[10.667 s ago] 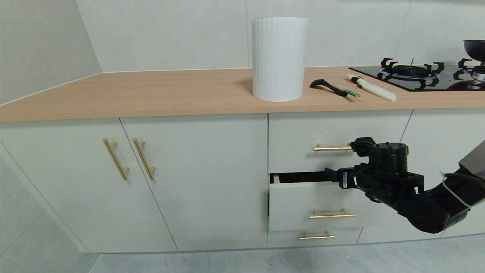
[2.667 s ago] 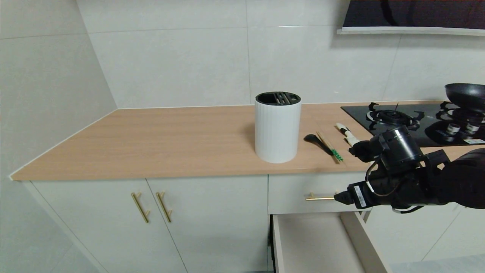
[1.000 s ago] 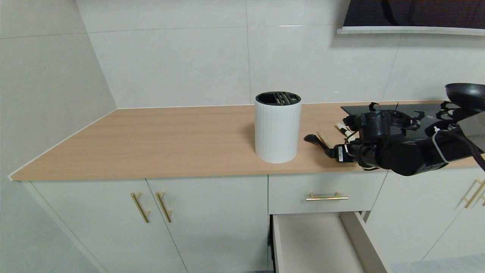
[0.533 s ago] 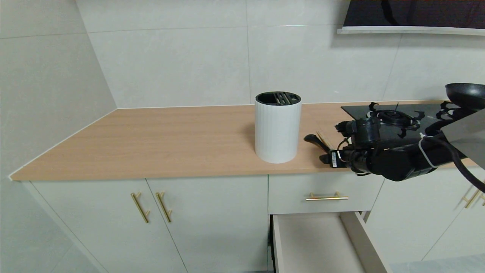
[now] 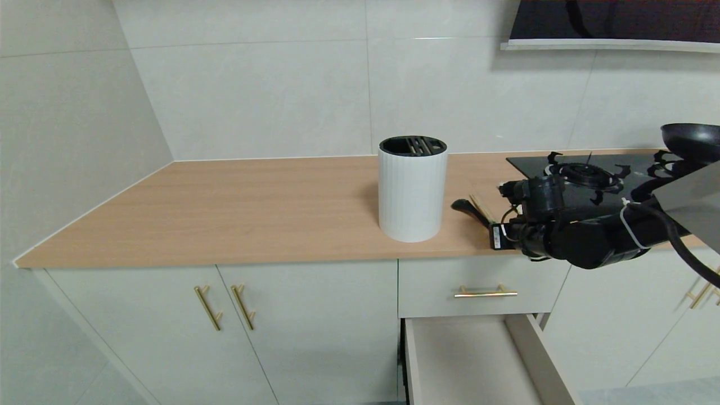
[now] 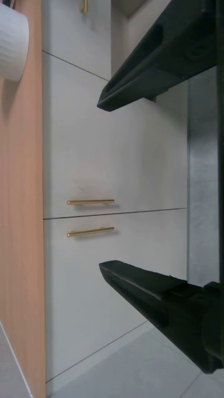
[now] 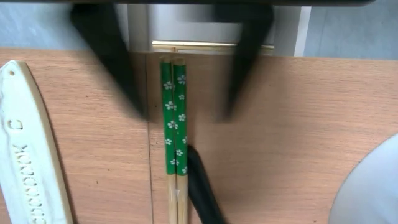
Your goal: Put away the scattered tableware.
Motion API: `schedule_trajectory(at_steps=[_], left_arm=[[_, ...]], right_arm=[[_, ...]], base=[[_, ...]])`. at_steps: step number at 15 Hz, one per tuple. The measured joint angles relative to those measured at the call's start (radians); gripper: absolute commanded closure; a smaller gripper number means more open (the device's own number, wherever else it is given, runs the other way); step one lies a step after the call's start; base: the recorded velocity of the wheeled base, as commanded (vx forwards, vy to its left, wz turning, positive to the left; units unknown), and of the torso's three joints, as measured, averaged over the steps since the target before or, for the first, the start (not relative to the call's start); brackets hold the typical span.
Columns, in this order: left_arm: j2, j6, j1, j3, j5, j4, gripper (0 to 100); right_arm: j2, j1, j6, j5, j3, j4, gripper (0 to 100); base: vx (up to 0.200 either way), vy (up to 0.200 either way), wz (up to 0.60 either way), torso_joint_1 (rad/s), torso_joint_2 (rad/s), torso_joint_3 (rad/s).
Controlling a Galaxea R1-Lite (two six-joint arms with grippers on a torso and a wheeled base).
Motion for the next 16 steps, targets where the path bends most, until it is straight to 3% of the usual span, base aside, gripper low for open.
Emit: schedule_trajectory(at_steps=[10,16], left_arm=[[0.000,0.000,-0.001,0.000,0.000,0.000,0],[0.000,0.000,0.000,0.000,0.000,0.000,0]], right_arm=[[-0.084,0.015,0.002,-0.002,0.062,0.004,100],[-0.468,0.207,0.055,-0.003,0.345,0.096,100]], base=[[0.000,0.000,0.00,0.000,0.00,0.000],[0.000,0.000,0.00,0.000,0.00,0.000]])
